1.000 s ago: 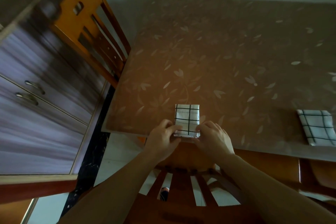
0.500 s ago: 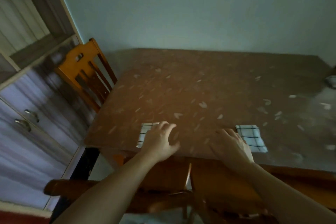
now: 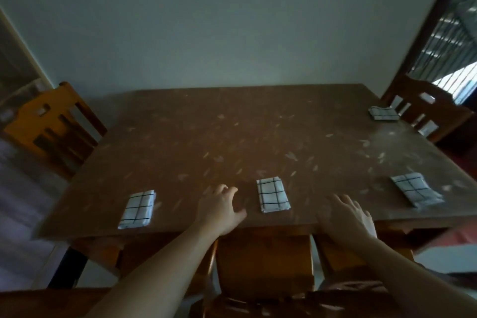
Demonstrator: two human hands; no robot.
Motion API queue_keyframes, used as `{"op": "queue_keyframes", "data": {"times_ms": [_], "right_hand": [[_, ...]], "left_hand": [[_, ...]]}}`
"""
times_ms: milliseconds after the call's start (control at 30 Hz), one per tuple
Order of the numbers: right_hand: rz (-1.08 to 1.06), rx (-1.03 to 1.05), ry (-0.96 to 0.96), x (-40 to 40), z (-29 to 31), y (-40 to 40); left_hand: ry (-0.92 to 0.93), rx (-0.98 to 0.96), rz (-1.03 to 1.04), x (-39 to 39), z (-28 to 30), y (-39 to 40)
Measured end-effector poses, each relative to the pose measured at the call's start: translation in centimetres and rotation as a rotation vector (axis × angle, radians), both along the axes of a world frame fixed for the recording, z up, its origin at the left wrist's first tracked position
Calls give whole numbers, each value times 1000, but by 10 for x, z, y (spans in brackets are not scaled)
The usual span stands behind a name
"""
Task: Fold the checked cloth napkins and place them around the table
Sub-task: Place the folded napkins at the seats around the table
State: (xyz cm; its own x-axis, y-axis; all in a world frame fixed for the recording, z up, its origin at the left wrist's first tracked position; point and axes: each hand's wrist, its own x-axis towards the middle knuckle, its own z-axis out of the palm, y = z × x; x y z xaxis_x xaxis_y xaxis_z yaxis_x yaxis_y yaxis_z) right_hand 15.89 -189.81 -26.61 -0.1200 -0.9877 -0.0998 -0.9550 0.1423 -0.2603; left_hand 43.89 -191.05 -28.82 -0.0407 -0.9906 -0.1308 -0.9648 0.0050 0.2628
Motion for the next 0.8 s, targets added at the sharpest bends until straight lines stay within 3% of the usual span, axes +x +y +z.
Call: {"op": "queue_keyframes", "data": {"times_ms": [233, 433, 500, 800], "right_hand": [[109, 154, -22, -1, -73, -47], [48, 159, -361, 17, -115, -95], [36, 153, -446, 20, -123, -106], [34, 188, -459, 28, -136, -126]], "left_hand": [[227, 158, 92, -47, -61, -29], [427, 186, 324, -74, -90, -59], [451, 180, 390, -79, -96, -67], [471, 166, 461, -83, -117, -83]]}}
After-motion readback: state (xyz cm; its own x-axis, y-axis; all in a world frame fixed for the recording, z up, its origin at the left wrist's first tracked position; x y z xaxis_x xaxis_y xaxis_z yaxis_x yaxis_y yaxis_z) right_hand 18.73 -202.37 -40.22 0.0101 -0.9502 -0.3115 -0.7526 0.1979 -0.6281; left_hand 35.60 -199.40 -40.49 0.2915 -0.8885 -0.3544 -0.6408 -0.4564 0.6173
